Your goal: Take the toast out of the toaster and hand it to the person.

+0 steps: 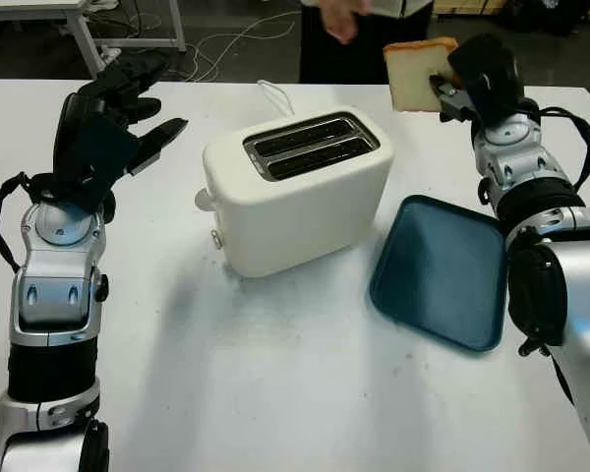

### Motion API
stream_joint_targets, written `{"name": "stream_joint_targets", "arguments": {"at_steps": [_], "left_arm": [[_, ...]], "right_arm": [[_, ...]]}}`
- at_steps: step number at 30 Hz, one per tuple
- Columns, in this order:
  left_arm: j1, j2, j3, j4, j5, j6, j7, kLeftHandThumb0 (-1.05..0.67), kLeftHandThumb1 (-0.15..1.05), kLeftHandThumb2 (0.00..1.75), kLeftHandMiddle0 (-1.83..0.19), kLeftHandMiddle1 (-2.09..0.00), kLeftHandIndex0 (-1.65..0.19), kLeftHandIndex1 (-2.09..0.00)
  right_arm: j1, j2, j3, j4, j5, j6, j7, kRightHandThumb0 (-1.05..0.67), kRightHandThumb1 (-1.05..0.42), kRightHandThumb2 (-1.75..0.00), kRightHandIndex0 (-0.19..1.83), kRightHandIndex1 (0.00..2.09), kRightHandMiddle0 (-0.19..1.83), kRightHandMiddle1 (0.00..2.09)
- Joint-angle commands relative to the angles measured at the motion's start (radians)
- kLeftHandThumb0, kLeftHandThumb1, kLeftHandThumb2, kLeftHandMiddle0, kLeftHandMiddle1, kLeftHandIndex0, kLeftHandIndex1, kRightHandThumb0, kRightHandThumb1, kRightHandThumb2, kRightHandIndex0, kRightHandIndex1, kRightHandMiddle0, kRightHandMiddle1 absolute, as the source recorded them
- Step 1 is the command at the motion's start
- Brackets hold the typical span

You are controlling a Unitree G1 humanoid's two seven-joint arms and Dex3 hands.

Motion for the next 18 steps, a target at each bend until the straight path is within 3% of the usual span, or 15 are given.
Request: {"name": "stream_joint_targets", "arguments": {"at_steps": [1, 9, 18], "left_arm": [[0.006, -0.002, 0.003, -0.01, 0.002, 0.003, 0.008, -0.28, 0.92, 0.09, -0.25, -0.7, -0.54, 0.0], [0.005, 0.001, -0.001, -0.01, 0.006, 0.002, 0.007, -0.27, 0.92, 0.1, -0.25, -0.7, -0.54, 0.0], [0.006, -0.003, 0.002, -0.008, 0.002, -0.003, 0.008, -0.27, 0.92, 0.09, -0.25, -0.7, -0.54, 0.0]], "right_arm": [[0.014, 0.004, 0.005, 0.009, -0.001, 0.021, 0.006, -0.15, -0.92, -0.4, 0.58, 1.75, 0.25, 1.75], [0.037, 0.014, -0.001, 0.013, 0.008, 0.041, 0.012, -0.14, -0.92, -0.41, 0.5, 1.75, 0.15, 1.74], [0.043, 0.019, 0.004, 0.008, 0.006, 0.038, 0.024, -0.15, -0.92, -0.41, 0.53, 1.75, 0.2, 1.75]]}}
